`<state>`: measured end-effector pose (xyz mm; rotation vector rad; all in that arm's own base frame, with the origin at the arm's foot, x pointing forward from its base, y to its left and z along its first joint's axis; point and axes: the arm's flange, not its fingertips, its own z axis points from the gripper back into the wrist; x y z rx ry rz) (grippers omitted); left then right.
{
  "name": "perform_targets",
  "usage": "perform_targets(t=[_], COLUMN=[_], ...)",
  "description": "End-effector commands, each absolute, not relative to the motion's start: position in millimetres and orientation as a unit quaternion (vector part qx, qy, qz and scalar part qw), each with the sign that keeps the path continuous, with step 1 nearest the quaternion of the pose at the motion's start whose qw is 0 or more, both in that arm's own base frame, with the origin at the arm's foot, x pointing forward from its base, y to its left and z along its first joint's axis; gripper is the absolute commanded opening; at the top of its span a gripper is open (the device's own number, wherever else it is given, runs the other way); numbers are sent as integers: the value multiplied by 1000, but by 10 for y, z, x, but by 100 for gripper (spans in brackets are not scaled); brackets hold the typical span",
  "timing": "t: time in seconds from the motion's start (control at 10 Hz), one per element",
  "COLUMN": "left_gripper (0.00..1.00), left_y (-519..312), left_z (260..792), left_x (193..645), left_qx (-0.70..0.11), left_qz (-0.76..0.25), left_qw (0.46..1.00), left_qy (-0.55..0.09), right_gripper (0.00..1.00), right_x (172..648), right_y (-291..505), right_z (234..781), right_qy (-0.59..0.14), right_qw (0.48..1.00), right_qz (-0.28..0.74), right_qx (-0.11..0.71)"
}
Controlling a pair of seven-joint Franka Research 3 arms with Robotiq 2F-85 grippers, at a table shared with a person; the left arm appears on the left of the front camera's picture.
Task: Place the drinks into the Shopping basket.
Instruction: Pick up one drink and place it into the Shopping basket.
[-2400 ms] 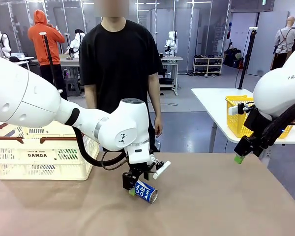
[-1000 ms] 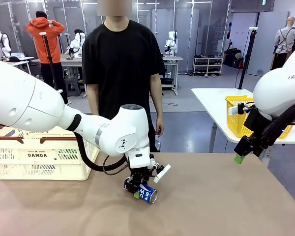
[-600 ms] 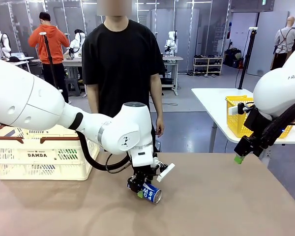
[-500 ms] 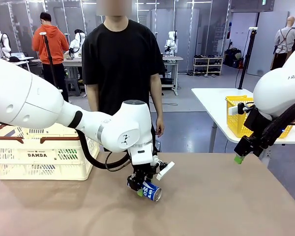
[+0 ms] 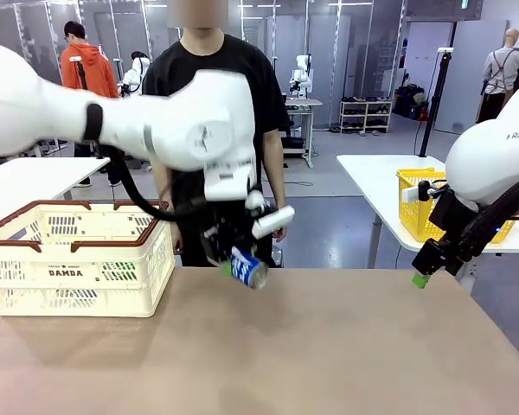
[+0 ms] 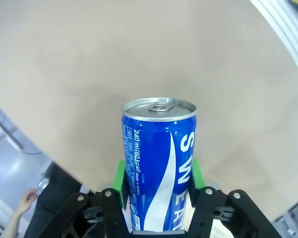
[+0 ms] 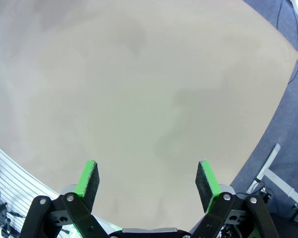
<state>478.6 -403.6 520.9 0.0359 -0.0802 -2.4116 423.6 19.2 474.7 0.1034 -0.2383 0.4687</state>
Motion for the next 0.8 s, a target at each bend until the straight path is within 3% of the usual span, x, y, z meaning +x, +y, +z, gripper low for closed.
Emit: perform_targets(t=[0.0, 0.3, 0.4, 0.5, 0.7], left_gripper=[11, 11, 11, 11, 11], left_y=[-3889, -3753, -3754, -3789, -3789], left_z=[5696, 5951, 5907, 6001, 6001], left_x=[4733, 4722, 4712, 4712, 4712], left_qx=[26, 27, 31, 42, 42], left_qz=[-936, -935, -943, -931, -931], left_qw=[347, 350, 327, 360, 360], left_qy=[-42, -56, -57, -50, -50], right_gripper=[97, 97, 97, 97, 97], right_x=[4241, 4241, 4241, 4241, 4241], right_y=[177, 177, 177, 177, 177], right_z=[4765, 4765, 4765, 4765, 4765], right_qy=[-116, -116, -116, -116, -116], right_qw=[963, 963, 963, 963, 963], right_qz=[237, 237, 237, 237, 237], right_qx=[51, 51, 51, 51, 51])
